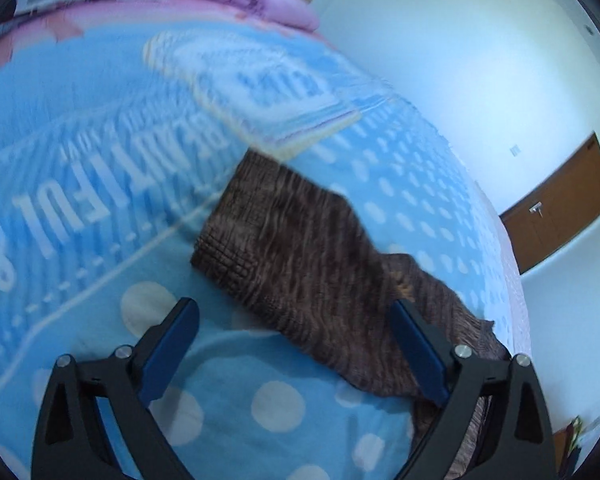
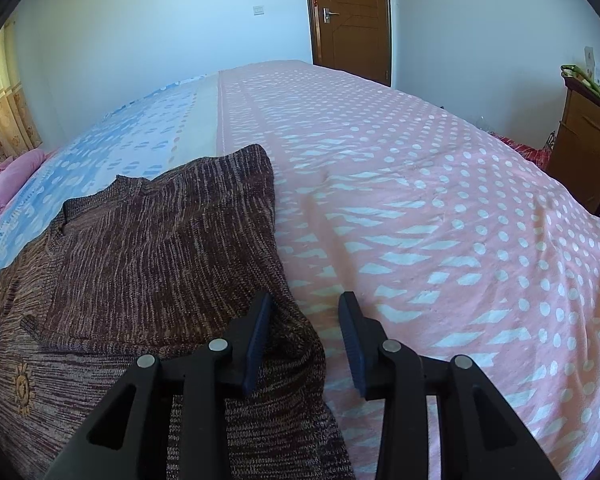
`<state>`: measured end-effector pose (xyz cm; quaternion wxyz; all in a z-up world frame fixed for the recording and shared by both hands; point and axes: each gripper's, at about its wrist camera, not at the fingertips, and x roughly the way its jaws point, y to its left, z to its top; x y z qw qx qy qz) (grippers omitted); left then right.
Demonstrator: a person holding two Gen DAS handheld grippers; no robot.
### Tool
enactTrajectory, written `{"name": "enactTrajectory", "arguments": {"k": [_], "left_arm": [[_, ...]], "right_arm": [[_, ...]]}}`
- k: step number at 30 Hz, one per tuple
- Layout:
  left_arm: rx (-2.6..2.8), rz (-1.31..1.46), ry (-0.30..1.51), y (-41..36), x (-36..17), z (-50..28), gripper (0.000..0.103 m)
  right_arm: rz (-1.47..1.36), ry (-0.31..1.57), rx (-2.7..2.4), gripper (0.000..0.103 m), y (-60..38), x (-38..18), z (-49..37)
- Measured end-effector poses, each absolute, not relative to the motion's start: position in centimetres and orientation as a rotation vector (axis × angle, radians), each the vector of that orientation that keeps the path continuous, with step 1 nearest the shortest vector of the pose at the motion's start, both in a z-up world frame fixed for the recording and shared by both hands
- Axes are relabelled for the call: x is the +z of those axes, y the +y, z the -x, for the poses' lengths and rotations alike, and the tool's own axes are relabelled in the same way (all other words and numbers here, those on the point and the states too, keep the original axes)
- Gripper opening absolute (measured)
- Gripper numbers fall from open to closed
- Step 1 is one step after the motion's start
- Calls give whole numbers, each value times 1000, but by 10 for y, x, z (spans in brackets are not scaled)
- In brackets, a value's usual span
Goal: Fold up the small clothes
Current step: 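Grasp the other sweater sleeve with the left tool, then fold the held sleeve across the sweater body with the left tool, release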
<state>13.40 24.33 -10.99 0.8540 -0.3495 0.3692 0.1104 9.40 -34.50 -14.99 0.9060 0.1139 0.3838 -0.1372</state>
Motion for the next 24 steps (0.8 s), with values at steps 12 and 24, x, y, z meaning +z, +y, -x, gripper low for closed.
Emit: {"name": "enactTrajectory", "arguments": {"k": [12,24], "left_arm": [[319,613,717,237,-113,-150,64],[278,653,683,264,-107,-139,11]], "right_arm": [[-235,792,-281,39,-345,-151,-94],[-234,792,-282,40,-345,-151,-94]]}}
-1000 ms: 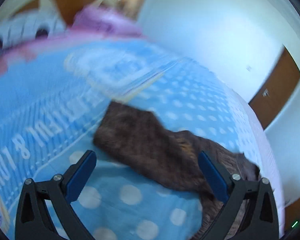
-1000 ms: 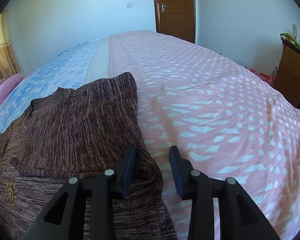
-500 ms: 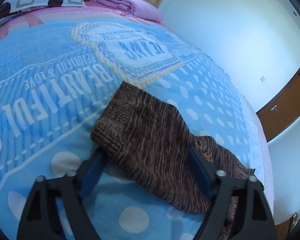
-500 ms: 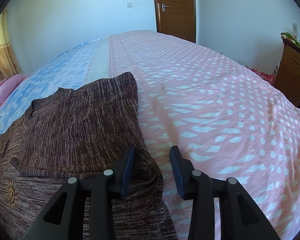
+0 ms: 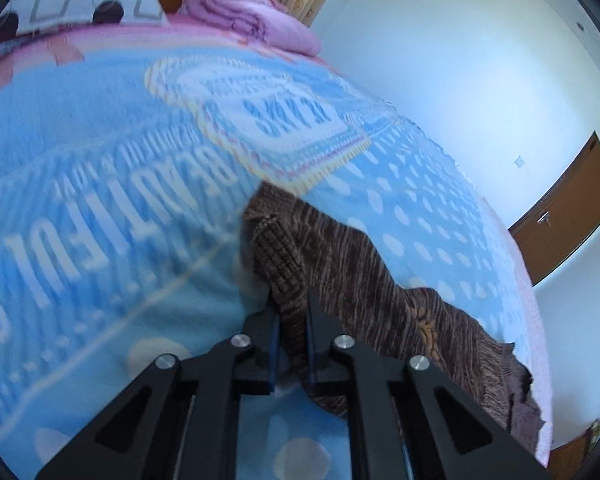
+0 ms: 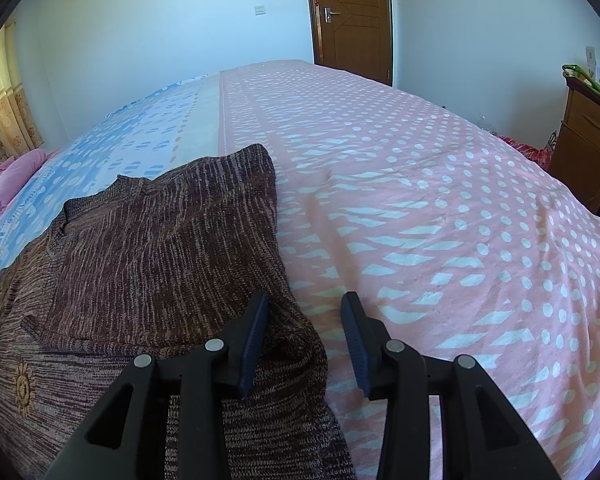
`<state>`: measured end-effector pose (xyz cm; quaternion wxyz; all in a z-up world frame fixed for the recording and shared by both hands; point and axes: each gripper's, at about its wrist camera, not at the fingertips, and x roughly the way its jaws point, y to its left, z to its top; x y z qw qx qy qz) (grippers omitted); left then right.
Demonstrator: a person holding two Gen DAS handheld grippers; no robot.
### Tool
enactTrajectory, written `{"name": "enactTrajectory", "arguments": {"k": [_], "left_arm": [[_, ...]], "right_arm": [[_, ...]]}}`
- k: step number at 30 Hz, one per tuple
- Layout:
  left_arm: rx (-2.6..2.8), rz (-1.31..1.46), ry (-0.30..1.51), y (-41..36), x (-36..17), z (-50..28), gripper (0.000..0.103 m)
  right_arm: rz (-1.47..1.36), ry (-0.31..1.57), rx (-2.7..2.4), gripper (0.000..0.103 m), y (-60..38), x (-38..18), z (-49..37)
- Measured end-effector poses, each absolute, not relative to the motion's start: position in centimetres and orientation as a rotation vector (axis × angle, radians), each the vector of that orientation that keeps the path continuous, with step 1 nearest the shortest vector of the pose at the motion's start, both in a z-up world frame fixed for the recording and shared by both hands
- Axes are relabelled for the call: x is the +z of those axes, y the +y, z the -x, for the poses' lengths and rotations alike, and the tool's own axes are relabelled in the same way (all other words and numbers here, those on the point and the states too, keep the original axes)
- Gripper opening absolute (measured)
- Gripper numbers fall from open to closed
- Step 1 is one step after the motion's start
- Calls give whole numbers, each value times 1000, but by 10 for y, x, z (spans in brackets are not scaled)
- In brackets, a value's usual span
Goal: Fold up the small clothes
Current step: 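Fold the held sleeve across the sweater body with the left tool, release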
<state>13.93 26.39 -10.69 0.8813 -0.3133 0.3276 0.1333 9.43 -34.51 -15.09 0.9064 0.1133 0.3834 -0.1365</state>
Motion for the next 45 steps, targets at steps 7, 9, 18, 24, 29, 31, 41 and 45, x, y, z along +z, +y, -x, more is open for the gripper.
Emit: {"name": "enactTrajectory", "arguments": {"k": [7,9,18,24,29,31,41,45], "left_arm": [[255,549,610,263,-59,-140,11],[243,521,608,258,-52,-145,11],[123,416,571,206,-16,-179,10],[-159,177,514,73,13,-167,10],[-324,-17,570,-42,-23,-145,10],[-366,-56,629,-74,-50,-140,10],[-386,-81,761,-88,-88,-127,29],[-357,6,691,-47,-74,-108,73]], "right_arm": [[-233,792,-282,40,-345,-151,-94],[-233,792,-282,40,-345,-151,-94],[-232,792,-281,41,-345,-151,-95],[-230,792,-281,42,-345,-152,-95],[-231,792,-281,42,-345,-151,-95],[-231,792,-281,42,-345,-151,-95],[-203,803,-263,53,-338,-152,-99],[-211,792,-262,53,-339,-151,-97]]}}
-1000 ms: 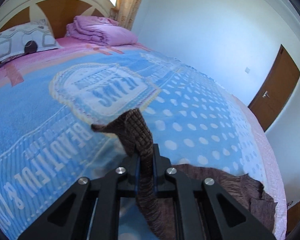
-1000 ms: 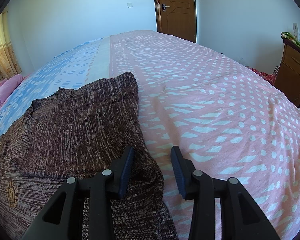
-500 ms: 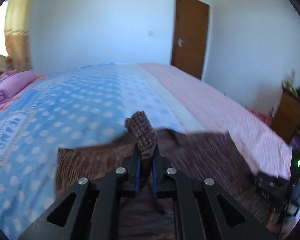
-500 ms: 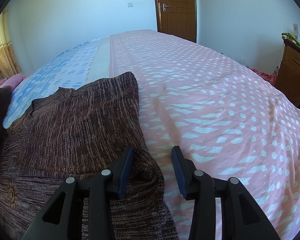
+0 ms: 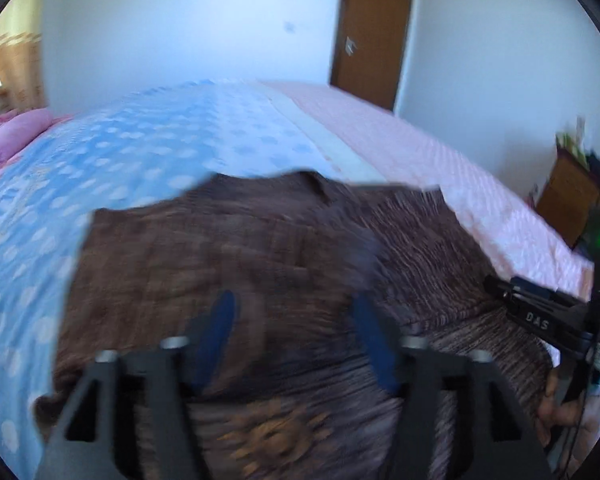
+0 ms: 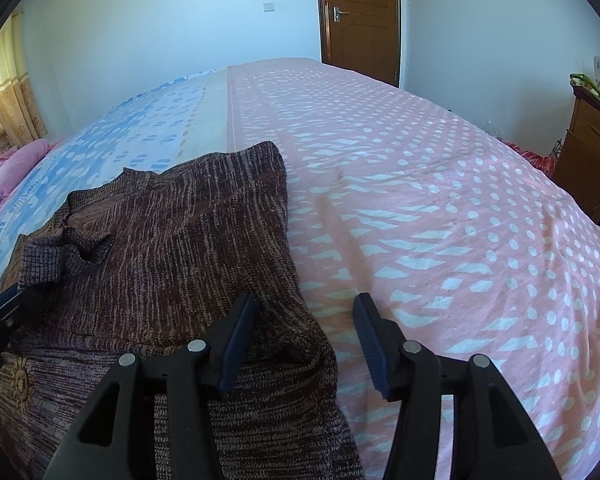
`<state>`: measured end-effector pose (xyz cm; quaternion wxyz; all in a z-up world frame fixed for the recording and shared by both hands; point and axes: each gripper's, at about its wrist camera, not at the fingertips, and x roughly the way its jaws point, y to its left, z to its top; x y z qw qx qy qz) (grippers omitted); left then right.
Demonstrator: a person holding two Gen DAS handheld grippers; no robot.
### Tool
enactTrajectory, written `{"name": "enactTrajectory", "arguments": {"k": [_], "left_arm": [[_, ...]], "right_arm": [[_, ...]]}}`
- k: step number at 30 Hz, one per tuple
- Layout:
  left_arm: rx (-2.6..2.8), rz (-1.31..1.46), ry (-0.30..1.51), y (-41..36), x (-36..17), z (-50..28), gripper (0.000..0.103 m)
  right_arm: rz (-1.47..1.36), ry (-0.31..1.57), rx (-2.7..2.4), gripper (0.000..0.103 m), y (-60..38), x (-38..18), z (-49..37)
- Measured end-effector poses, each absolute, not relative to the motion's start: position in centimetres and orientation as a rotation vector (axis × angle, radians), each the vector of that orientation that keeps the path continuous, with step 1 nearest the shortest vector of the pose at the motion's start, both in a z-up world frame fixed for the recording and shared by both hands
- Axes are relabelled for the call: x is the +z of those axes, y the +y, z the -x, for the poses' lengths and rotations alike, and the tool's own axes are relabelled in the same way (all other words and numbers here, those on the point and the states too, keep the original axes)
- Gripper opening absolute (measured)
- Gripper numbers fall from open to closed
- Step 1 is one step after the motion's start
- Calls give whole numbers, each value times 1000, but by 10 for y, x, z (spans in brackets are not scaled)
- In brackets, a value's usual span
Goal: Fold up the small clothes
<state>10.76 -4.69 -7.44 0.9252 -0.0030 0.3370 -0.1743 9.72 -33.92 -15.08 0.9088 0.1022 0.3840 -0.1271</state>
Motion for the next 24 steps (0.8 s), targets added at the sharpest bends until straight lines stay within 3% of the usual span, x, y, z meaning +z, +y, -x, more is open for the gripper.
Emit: {"name": "enactTrajectory", "arguments": {"k": [9,13,17,20,21,22,24], "left_arm": [[-31,139,701,62,-85,-125,73],[42,278,834,94,-119,-134,72],[77,325,813,101,-121,-129,70],[84,298,813,95,-123,-130,72],[83,296,812,95,-123,-130,73],[83,294,810,94,-123,-130,74],[81,287,809,96,-123,-129,76]], "right_arm": [[-98,648,-195,53,-304,-120,-81],[-192,701,17,53,-273,-105,-99],[-350,795,119,53,-257,-111,-148],[-289,856,110,53,-235,-124,-180],[-263,882,113,51,-228,-129,-187],[-234,916,118,37,-219,-135,-194],[-166,937,105,22,-208,-143,-198]]}}
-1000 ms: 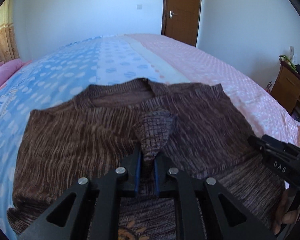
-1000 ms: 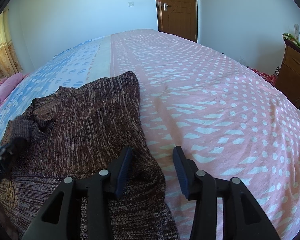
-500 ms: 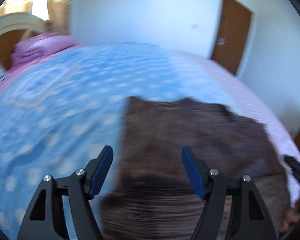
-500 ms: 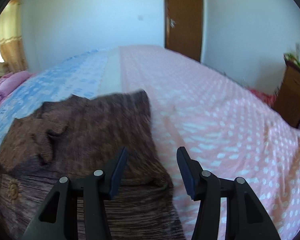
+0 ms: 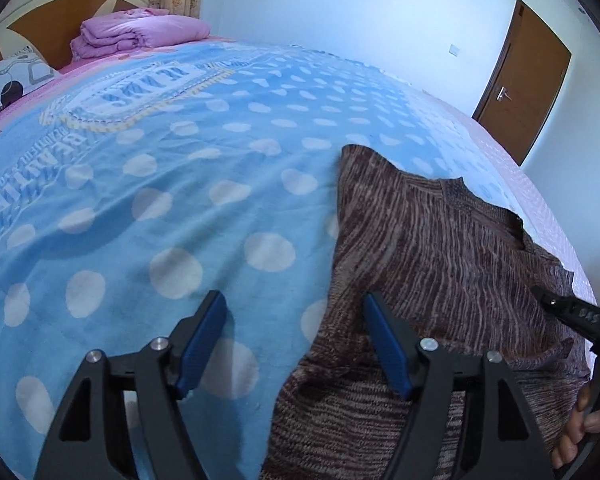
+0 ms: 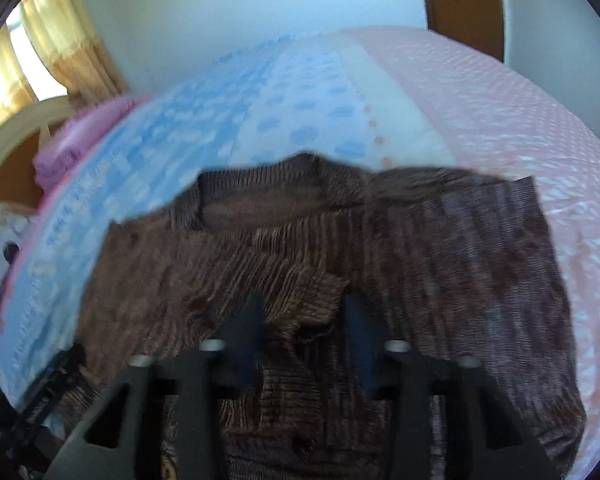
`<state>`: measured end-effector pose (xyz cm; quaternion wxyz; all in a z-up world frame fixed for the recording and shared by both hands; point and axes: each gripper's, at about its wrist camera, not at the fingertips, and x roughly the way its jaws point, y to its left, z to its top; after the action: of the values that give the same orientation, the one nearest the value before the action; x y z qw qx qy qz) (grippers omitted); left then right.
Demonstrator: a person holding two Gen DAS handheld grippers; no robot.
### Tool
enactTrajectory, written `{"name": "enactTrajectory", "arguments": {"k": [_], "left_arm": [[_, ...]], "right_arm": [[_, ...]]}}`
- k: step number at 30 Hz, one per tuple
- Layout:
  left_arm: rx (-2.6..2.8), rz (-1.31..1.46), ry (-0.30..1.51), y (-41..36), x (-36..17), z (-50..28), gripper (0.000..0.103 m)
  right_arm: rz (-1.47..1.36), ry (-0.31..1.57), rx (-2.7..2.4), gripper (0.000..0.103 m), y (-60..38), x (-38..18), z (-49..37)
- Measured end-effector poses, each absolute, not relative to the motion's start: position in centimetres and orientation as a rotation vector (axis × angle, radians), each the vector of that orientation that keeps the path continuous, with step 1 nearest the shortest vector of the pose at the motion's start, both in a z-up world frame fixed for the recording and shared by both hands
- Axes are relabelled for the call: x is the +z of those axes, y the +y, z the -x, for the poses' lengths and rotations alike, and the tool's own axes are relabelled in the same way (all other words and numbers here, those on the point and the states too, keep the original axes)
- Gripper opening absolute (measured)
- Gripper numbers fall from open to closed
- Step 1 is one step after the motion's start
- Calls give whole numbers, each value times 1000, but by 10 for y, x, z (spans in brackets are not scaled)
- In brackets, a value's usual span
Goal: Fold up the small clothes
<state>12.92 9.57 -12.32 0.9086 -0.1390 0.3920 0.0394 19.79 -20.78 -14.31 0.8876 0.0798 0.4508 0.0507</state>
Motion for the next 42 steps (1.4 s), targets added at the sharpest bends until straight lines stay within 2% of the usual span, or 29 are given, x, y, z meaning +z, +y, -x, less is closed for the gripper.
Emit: {"name": "enactTrajectory", "arguments": {"k": [2,8,12,14,15,17,18,20,22,25,29,38,39,40,42], "left_arm": [[85,274,810,95,-124,-130,77],[97,264,806,95,-123,-128,77],[104,255,804,94,-124,-129,78],[106,254,803,93,-124,-129,78],[106,253,804,93,-124,-129,78],[103,255,803,93,-124,-129,78],[101,256,803,94,-124,-129,78],[100,257,802,94,-124,-129,78],[100,256,801,94,-124,-129,78],[99,257,802,94,-124,-129,78],[91,265,803,95,-124,-129,79],[87,263,807,95,-124,-131,80],[88,258,809,94,-124,-131,80],[90,249,813,93,-124,-131,80],[89,243,817,92,-124,-131,80]], "right_arm": [[-113,921,125,9,-200,-140,-199],[-85,764,154,8,-207,-105,-203],[-48,806,157,8,-208,-124,-228],[-48,897,154,11,-212,-143,-237],[-78,884,169,12,-218,-143,-235],[-132,872,101,27,-233,-134,-230],[-140,846,33,29,-241,-127,-223],[-171,745,-9,29,-251,-108,-198],[-186,730,54,29,-245,-99,-179],[-120,754,142,29,-215,-102,-158],[-76,886,171,29,-185,-139,-152],[-35,856,128,29,-192,-138,-122],[-26,857,117,30,-192,-138,-121],[-12,862,101,38,-193,-139,-118],[-16,870,104,39,-201,-143,-108]]}}
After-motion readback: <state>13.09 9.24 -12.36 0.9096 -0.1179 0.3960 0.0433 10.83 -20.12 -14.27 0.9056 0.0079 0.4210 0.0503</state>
